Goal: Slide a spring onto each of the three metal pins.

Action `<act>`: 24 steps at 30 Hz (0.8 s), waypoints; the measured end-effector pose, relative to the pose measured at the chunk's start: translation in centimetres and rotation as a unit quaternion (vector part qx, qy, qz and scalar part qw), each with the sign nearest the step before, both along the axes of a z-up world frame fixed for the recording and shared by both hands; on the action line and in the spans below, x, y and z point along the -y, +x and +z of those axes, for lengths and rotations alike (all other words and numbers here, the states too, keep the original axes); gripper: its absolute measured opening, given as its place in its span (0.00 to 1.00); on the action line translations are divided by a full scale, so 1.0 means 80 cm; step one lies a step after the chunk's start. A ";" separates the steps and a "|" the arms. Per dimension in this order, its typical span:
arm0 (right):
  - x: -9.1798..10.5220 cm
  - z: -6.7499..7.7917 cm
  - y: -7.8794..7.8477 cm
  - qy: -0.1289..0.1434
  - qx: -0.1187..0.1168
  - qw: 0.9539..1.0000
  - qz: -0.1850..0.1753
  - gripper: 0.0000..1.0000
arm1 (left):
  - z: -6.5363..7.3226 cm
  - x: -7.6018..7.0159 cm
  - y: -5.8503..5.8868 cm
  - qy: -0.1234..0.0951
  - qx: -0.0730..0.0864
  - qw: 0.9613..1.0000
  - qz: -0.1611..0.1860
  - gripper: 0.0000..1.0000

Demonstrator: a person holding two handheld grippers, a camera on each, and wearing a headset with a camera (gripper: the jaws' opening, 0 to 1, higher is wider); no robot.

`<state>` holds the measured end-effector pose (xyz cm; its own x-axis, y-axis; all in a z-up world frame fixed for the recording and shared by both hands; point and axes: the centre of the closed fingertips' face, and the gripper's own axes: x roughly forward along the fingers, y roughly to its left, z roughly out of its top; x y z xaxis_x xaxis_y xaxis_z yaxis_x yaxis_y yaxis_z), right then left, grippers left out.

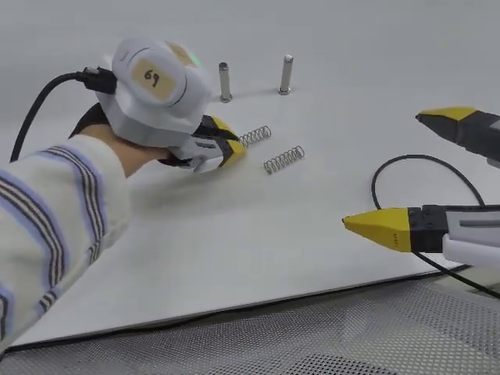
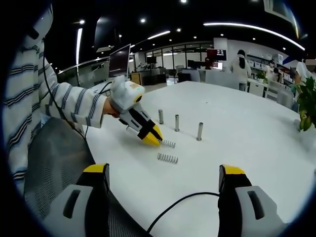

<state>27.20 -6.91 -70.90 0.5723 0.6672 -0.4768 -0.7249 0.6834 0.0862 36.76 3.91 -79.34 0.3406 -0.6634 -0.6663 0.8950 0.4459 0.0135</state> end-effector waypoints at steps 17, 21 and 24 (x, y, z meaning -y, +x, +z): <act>-0.009 0.010 0.011 0.002 0.012 1.000 0.026 0.86 | 0.044 -0.014 -0.015 -0.038 0.001 0.999 0.007 0.02; -0.011 0.014 0.015 -0.002 0.015 0.999 0.039 0.85 | 0.060 -0.014 -0.022 -0.052 0.011 0.999 -0.003 0.02; -0.013 0.016 0.018 -0.003 0.018 0.999 0.047 0.84 | 0.072 -0.014 -0.022 -0.065 0.015 0.998 -0.008 0.02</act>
<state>28.60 -5.89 -69.59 0.5243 0.7156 -0.4616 -0.7882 0.6129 0.0549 34.99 5.05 -73.60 0.3483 -0.7494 -0.5631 0.9020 0.4314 -0.0163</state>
